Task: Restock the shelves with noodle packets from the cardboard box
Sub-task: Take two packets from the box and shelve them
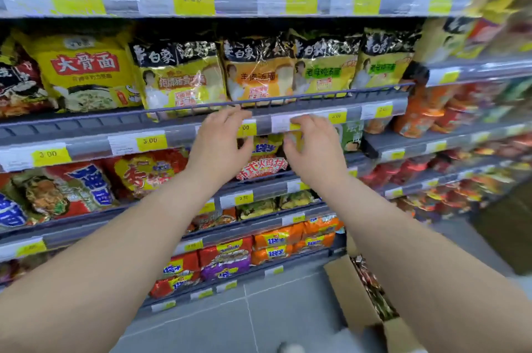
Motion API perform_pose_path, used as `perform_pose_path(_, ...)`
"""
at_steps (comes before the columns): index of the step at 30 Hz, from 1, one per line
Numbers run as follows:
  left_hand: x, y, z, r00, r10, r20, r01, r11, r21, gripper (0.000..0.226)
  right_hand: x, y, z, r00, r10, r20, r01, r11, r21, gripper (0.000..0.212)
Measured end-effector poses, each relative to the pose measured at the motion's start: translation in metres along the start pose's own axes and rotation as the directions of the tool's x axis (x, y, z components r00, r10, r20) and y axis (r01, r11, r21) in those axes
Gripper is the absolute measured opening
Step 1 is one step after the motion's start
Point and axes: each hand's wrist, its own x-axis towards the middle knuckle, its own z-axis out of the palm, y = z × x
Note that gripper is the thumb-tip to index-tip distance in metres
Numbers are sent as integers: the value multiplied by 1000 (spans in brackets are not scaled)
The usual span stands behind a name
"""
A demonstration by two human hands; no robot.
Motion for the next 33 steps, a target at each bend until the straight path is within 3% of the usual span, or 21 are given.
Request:
perform_pose_path(6, -40, 58, 39, 969, 157, 192, -132, 982, -138, 40, -100, 32, -46, 952, 294, 80, -291, 956, -48, 36)
perform_pose_path(13, -91, 184, 96, 884, 335, 326, -245, 926, -286, 38, -220, 108, -129, 817, 577, 5, -575, 814, -80, 37)
perform_pose_path(23, -153, 390, 208, 777, 430, 460, -255, 883, -394, 42, -360, 257, -254, 655, 756, 1, -752, 652, -91, 34)
perform_pose_path(33, -137, 532, 314, 711, 481, 513, -259, 857, -445, 42, -384, 408, -318, 604, 797, 5, -792, 601, -105, 34)
